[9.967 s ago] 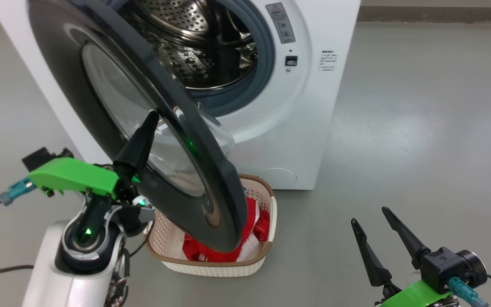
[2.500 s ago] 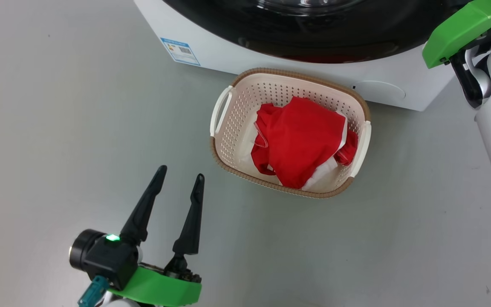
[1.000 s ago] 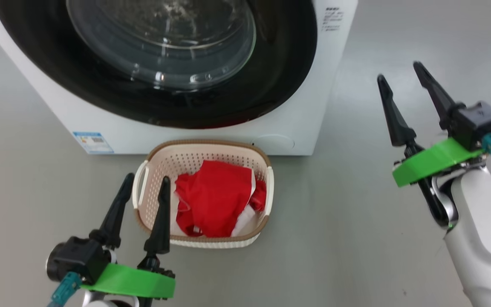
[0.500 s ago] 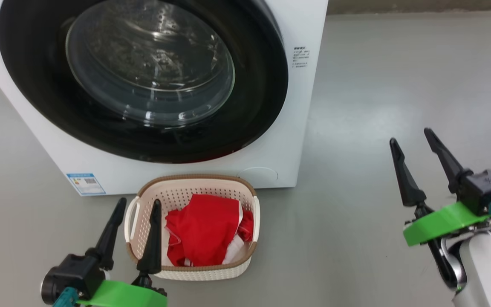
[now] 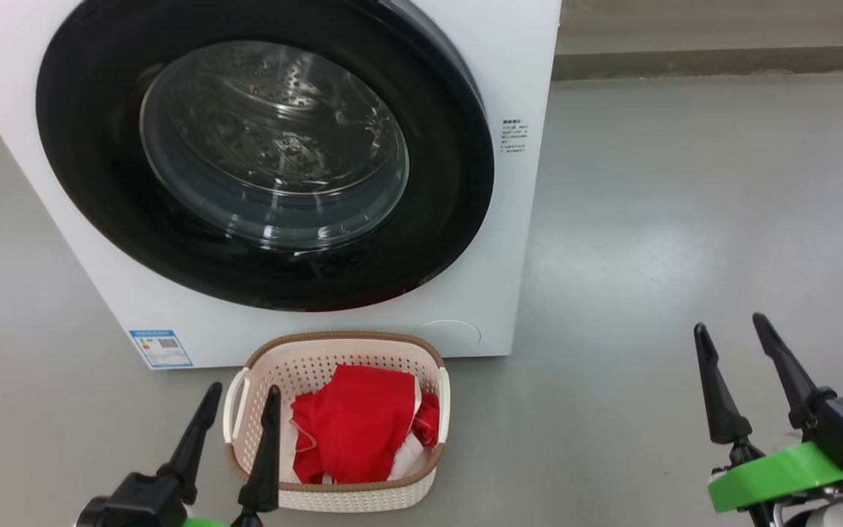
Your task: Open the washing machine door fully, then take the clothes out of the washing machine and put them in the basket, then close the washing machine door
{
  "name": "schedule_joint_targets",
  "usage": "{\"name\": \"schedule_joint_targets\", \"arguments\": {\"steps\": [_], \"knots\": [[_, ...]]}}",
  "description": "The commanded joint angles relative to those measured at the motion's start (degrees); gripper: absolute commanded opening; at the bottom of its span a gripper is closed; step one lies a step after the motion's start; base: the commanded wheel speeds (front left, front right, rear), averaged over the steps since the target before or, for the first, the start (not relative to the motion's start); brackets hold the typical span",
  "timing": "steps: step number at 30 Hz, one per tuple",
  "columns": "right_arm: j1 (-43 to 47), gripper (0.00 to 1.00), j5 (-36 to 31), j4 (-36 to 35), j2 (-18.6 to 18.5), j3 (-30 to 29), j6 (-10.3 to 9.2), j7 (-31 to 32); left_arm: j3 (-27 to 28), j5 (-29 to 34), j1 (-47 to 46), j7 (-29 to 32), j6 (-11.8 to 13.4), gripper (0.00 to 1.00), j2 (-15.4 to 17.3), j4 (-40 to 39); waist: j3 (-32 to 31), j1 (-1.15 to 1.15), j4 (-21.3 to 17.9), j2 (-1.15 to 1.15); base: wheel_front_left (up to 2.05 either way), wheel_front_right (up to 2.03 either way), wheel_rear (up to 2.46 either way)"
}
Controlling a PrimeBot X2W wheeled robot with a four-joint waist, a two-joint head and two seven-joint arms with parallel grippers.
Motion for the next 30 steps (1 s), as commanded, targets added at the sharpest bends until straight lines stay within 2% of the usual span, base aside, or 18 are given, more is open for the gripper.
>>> {"name": "schedule_joint_targets", "arguments": {"steps": [1,15,28,29,30], "knots": [[-0.13,1.0,-0.79,-2.19,-0.38,1.01,-0.21,-0.3,2.17,0.62,-0.78,-0.69,0.32,1.0,0.57,-2.01,-0.36,0.0,0.02,0.0,0.0,0.0,0.0],[5.97,1.0,-2.41,-7.18,1.11,-1.07,-0.21,-0.3,3.04,0.46,1.61,-0.69,0.9,1.0,0.47,-3.58,-0.5,0.0,-0.1,0.0,0.0,0.0,0.0],[6.34,1.0,-1.93,-7.66,1.76,-0.4,-0.21,-0.3,2.44,1.72,1.88,-0.69,2.01,1.0,0.62,-3.31,-0.68,0.0,-0.41,0.0,0.0,0.0,0.0],[7.38,0.0,-1.77,-5.69,2.35,-2.11,0.01,0.0,0.79,1.28,2.58,0.06,1.63,0.0,0.04,-1.7,-0.68,0.0,-0.43,0.0,0.0,0.0,0.0],[7.39,0.0,-1.73,-5.0,2.46,-2.13,0.01,0.08,0.76,1.24,2.66,0.2,1.63,0.0,-0.04,-0.96,-0.68,0.0,-0.44,0.0,0.0,0.0,0.0]]}}
